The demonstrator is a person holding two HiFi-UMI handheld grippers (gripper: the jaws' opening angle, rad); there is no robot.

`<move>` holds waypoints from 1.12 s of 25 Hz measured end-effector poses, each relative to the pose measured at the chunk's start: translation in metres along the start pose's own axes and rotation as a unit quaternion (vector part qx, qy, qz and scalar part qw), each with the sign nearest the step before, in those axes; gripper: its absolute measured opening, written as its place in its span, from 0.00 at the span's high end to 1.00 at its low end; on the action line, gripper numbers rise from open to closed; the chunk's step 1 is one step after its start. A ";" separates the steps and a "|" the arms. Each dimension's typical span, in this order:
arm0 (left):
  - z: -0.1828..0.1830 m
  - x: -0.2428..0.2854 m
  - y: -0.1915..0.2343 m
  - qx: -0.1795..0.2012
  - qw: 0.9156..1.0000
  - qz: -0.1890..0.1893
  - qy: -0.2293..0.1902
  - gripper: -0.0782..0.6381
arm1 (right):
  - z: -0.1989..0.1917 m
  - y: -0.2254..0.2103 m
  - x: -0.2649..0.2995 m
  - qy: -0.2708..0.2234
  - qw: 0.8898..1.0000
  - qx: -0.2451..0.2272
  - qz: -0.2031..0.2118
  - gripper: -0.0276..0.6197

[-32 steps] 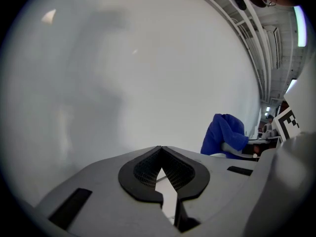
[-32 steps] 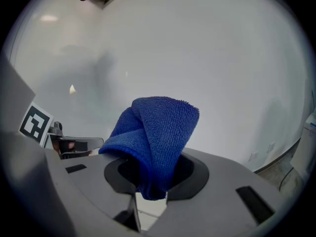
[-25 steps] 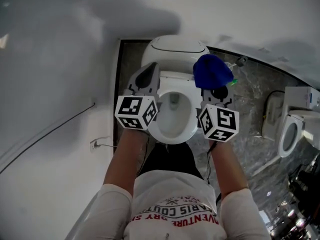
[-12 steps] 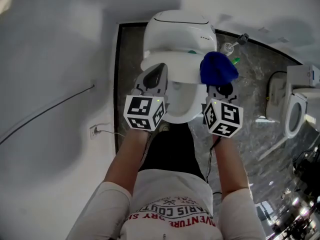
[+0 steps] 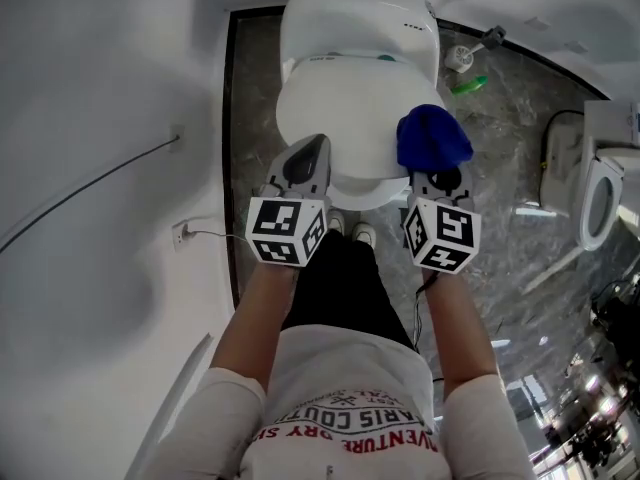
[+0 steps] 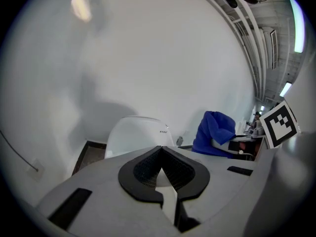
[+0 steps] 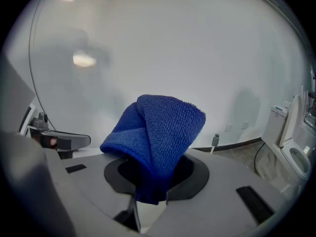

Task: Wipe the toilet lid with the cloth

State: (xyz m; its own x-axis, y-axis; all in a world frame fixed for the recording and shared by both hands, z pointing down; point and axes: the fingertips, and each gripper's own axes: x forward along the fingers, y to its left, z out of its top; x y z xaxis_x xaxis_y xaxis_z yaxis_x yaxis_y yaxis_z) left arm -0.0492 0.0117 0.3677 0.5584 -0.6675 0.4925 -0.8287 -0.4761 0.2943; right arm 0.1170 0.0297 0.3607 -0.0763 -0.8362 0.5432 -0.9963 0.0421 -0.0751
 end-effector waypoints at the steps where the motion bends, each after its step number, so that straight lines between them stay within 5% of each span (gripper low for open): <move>1: -0.010 -0.001 -0.001 -0.001 1.000 0.003 0.008 0.88 | -0.009 0.001 -0.002 0.005 1.000 -0.001 0.003 0.82; 10: -0.089 -0.011 0.003 -0.009 0.998 0.052 0.028 0.88 | -0.085 0.003 -0.010 0.024 0.999 0.015 0.040 0.82; 22: -0.208 0.001 0.013 -0.010 0.993 0.064 0.098 0.88 | -0.195 0.006 -0.001 0.075 0.995 0.030 0.056 0.82; 28: -0.253 0.015 0.020 -0.040 0.989 0.073 0.126 0.88 | -0.238 0.003 0.011 0.093 0.994 0.018 0.063 0.82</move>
State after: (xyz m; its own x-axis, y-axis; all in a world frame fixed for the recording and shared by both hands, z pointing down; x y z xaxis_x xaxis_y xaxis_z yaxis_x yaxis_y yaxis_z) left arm -0.0671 0.1368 0.5882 0.4132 -0.5582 0.7196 -0.9061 -0.3313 0.2633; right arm 0.1032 0.1511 0.5652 -0.2103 -0.7102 0.6719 -0.9764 0.1184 -0.1805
